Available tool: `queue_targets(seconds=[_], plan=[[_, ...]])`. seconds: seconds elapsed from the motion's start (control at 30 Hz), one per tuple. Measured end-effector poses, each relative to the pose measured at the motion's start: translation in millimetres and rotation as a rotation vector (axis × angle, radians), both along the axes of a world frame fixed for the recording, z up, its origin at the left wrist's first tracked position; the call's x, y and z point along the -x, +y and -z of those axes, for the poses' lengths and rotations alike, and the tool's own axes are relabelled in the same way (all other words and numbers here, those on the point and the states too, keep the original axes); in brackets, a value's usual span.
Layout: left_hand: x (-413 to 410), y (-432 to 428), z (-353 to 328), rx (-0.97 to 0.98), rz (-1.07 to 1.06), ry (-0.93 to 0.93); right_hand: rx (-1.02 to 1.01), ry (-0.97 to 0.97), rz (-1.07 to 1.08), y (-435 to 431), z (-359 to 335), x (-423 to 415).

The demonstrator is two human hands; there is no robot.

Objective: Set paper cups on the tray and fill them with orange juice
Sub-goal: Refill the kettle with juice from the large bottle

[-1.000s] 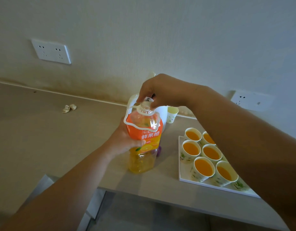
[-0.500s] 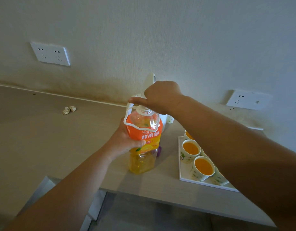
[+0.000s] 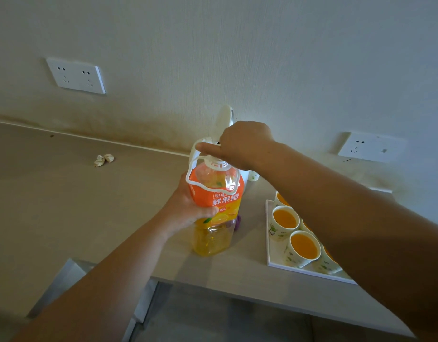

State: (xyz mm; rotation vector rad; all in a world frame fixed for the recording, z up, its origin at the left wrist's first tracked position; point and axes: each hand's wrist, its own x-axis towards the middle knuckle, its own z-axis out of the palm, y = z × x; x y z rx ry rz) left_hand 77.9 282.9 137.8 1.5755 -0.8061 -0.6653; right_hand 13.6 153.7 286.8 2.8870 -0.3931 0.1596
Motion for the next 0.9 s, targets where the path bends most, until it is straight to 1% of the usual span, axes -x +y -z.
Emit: queue_targets(seconds=[0.07, 0.17, 0.23, 0.33, 0.47, 0.63, 0.7, 0.77, 0.83, 0.9], plan=[[-1.7, -0.3, 2.7, -0.009, -0.006, -0.001, -0.001, 0.02, -0.04, -2.2, -1.9, 3.3], [-4.3, -0.9, 7.1, -0.033, -0.037, -0.008, -0.157, 0.183, -0.188, -6.8, -9.5, 9.6], [-4.9, -1.3, 8.6, -0.039, -0.028, -0.017, -0.204, 0.241, -0.249, -7.8, -12.3, 11.5], [-5.5, -1.9, 9.7, -0.039, -0.031, -0.015, -0.194, 0.203, -0.257, -8.0, -12.8, 9.9], [-5.4, -1.7, 9.5, -0.038, -0.034, -0.019, -0.136, 0.106, -0.189, -2.3, -7.6, 8.2], [-4.6, -1.7, 9.2, -0.044, -0.036, -0.032, 0.074, 0.023, -0.024, 5.1, 3.3, 0.8], [-5.2, -1.4, 8.8, -0.048, -0.036, -0.033, 0.118, 0.005, -0.015, 6.1, 2.6, 1.3], [-4.6, -1.2, 8.6, -0.045, -0.035, -0.032, 0.063, 0.015, -0.107, 1.9, -0.4, 6.7], [-5.2, -0.7, 8.5, -0.039, -0.034, -0.028, -0.113, 0.106, -0.212, -2.9, -10.1, 13.9], [-5.1, -0.8, 8.6, -0.033, -0.018, -0.023, -0.199, 0.197, -0.271, -7.6, -19.1, 17.1]])
